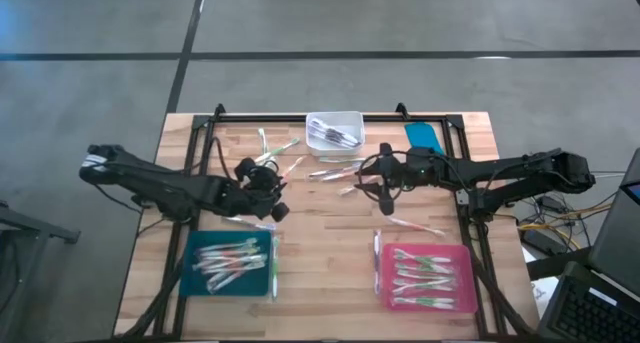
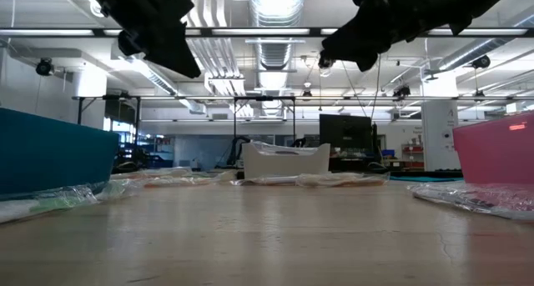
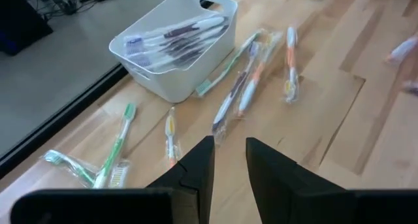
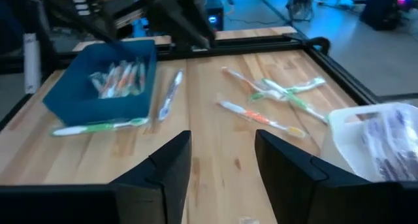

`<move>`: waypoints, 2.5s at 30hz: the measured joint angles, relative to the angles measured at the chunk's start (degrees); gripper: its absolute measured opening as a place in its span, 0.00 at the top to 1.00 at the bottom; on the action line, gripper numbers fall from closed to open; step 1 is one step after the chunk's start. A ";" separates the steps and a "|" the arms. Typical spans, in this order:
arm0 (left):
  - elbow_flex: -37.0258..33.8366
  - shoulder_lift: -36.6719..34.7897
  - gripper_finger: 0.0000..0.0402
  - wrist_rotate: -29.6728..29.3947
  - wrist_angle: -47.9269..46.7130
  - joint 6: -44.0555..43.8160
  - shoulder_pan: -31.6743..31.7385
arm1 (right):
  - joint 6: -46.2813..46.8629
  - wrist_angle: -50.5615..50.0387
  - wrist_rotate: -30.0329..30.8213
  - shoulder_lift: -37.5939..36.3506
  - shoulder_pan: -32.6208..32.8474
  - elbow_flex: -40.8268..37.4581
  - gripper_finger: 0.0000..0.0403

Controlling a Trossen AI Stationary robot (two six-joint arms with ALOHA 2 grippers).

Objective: Pick & Place Toothbrushes
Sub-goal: Put the violet toothbrush into the white bin

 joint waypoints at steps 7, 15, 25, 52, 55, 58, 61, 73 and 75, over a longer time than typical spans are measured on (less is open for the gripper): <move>0.00 0.18 0.77 -0.57 0.23 -3.63 -0.02 | 1.36 -1.27 0.55 -0.04 -0.41 0.00 0.57; 0.00 0.09 0.77 -0.59 0.30 -3.72 0.01 | 1.30 -8.27 0.60 -0.09 -0.67 0.02 0.57; 2.08 0.00 0.77 4.26 0.29 -4.89 1.73 | 1.53 -26.58 0.77 0.20 -2.44 5.54 0.53; 1.95 -0.02 0.77 9.16 0.23 -0.18 3.61 | -45.19 -25.59 -2.71 0.22 3.28 10.21 0.70; 1.95 -0.02 0.77 9.13 0.23 0.58 3.61 | -41.38 -19.44 -2.91 0.22 3.28 10.02 0.72; 1.95 -0.02 0.77 9.13 0.23 1.36 3.61 | -42.73 -12.69 -3.18 0.17 3.64 9.99 0.74; 1.95 -0.02 0.77 9.13 0.23 1.36 3.61 | -48.58 -11.03 -0.40 0.25 4.84 10.08 0.76; 0.91 0.05 0.77 9.05 0.21 1.34 3.62 | -64.07 -27.23 1.14 7.98 5.24 11.70 0.67; 0.38 0.07 0.77 9.07 0.23 1.31 3.63 | -66.27 -30.02 1.86 9.95 5.56 11.86 0.65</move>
